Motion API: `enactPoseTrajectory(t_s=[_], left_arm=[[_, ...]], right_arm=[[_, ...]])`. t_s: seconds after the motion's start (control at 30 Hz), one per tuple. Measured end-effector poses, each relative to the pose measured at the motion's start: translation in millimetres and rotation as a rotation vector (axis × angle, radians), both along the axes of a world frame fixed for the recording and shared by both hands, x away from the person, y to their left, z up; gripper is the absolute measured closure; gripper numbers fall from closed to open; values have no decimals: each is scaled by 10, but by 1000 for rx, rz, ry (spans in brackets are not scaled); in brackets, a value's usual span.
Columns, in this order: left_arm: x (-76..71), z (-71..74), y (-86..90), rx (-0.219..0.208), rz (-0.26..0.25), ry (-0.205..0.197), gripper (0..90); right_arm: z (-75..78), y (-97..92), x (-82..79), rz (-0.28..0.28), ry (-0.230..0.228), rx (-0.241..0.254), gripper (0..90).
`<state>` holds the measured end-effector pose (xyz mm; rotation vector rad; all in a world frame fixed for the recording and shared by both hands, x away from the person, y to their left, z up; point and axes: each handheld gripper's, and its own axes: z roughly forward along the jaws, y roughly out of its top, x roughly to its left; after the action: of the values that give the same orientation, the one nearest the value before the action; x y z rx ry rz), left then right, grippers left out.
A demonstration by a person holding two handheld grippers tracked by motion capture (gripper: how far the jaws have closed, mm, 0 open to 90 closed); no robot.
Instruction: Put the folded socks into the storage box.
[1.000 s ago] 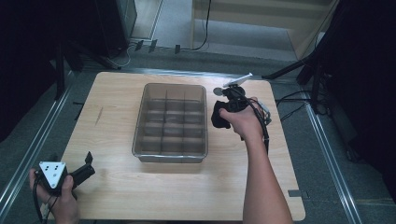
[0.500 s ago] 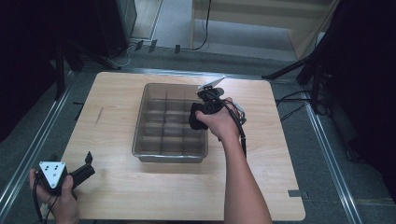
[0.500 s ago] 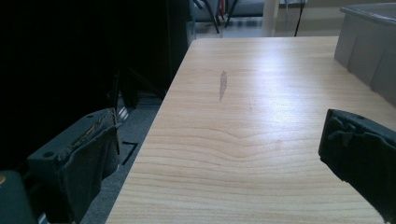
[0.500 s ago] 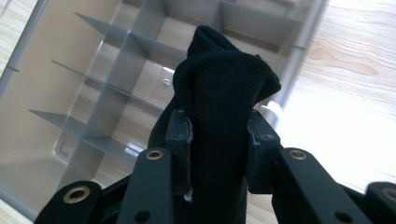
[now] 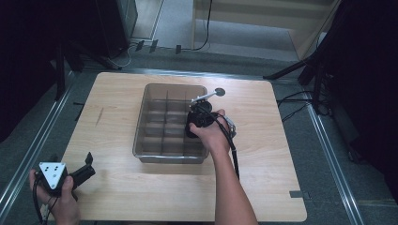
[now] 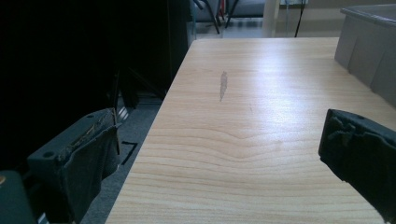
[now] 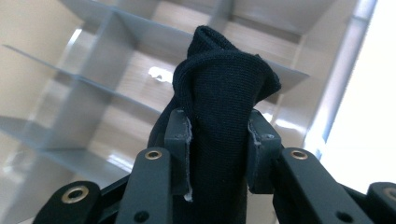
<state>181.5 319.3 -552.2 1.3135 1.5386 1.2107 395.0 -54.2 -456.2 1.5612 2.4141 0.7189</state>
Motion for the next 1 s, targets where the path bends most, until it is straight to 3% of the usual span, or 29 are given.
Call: enactPoseTrajectory(t_s=[0.03, 0.1, 0.17, 0.23, 0.3, 0.4, 0.5, 0.6, 0.7, 0.8, 0.97, 1.0], left_arm=[[2, -1, -3, 1, 2, 0, 0], [1, 0, -3, 1, 2, 0, 0], [1, 0, -2, -1, 1, -1, 0], [1, -1, -3, 1, 2, -2, 0], [2, -1, -8, 3, 0, -1, 0], [2, 0, -6, 3, 1, 1, 0], [3, 0, -6, 3, 1, 1, 0], [3, -1, -8, 2, 0, 0, 0], [4, -1, -7, 2, -1, 0, 0], [4, 0, -8, 2, -2, 1, 0], [6, -1, -12, 4, -3, 0, 0], [6, -2, -13, 5, -3, -1, 0]], right_arm=[[-50, -4, -42, -8, -20, -8, 647], [-62, 2, -53, -1, -20, -8, 621], [-49, 24, -87, 27, -23, -30, 512], [-28, 14, -92, 28, -15, -16, 496], [32, -25, -103, 39, 17, 8, 519], [55, -50, -118, 42, 61, -11, 636], [7, -54, -123, 45, 116, -55, 693], [-57, -29, -132, 65, 147, -79, 708], [-47, -18, -128, 70, 143, -79, 681], [52, -71, -104, 72, 131, -25, 619], [161, -151, -88, 76, 122, 14, 594], [239, -201, -82, 56, 108, 48, 593]])
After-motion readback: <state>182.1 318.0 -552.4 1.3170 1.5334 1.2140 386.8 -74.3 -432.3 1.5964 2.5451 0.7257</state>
